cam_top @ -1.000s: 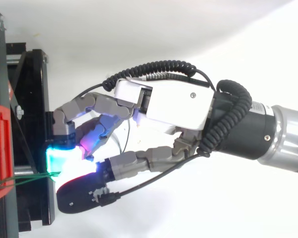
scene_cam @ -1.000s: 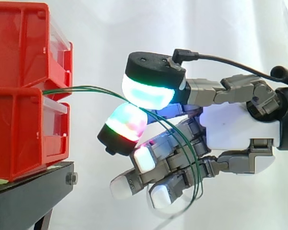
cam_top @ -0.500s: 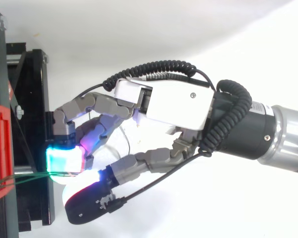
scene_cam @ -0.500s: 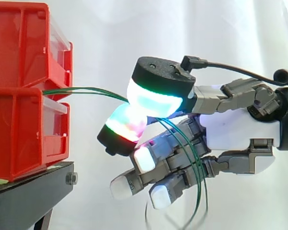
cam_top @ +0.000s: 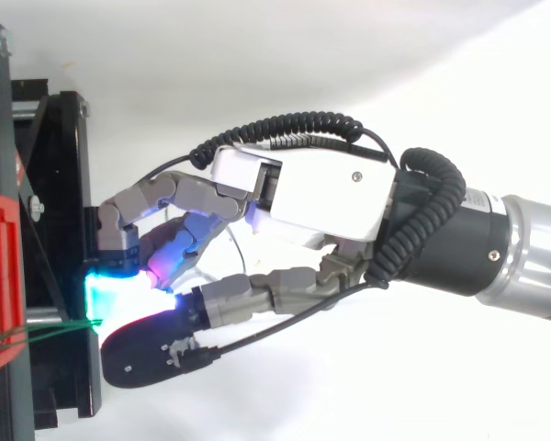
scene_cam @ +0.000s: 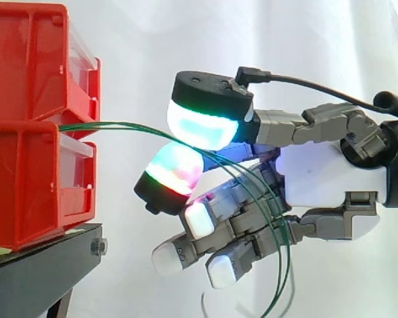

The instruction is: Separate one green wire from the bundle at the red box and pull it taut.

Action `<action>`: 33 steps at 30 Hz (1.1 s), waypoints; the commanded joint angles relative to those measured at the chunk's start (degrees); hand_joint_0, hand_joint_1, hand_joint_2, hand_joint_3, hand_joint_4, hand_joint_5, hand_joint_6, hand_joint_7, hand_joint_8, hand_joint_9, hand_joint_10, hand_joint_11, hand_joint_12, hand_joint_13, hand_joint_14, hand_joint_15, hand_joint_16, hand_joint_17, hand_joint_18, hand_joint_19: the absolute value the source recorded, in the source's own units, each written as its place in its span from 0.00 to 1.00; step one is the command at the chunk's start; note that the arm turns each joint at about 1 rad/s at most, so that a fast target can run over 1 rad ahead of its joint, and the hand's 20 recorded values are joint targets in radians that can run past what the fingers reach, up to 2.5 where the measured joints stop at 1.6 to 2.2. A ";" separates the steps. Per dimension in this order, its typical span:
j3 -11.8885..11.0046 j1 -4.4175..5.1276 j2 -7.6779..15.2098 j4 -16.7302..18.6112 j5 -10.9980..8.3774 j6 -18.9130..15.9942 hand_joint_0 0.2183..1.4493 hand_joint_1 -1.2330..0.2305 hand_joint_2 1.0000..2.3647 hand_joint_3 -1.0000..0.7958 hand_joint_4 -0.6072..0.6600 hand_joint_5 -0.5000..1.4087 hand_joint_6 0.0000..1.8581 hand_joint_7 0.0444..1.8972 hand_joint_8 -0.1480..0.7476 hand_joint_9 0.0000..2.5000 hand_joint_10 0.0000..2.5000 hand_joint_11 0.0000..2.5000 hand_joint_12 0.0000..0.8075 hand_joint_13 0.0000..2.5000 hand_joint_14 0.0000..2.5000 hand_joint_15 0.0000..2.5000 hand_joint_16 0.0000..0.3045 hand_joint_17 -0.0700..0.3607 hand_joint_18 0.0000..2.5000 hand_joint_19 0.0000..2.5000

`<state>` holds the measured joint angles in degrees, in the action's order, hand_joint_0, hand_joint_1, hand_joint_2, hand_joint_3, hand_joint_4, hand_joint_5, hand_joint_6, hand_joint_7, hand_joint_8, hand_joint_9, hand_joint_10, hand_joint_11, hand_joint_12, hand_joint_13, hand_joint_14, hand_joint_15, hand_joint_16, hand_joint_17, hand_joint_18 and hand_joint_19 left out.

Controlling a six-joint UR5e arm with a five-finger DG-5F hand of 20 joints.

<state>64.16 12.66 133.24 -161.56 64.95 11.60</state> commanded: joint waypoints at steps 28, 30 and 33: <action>0.00 0.18 0.00 -0.07 -0.35 0.00 0.37 0.30 0.00 0.28 0.61 0.17 0.48 0.62 0.54 0.44 0.01 0.33 0.40 0.36 0.00 0.14 0.16 0.41 0.38 0.17; 0.00 0.18 0.00 -0.07 -0.44 0.00 0.36 0.32 0.00 0.28 0.61 0.17 0.48 0.62 0.56 0.47 0.01 0.40 0.40 0.37 0.01 0.16 0.16 0.41 0.38 0.17; 0.00 0.26 0.00 -0.07 -0.44 0.00 0.35 0.34 0.00 0.28 0.62 0.17 0.48 0.61 0.56 0.49 0.01 0.50 0.40 0.40 0.01 0.21 0.16 0.41 0.38 0.18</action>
<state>64.16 12.84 133.24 -161.62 64.55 11.59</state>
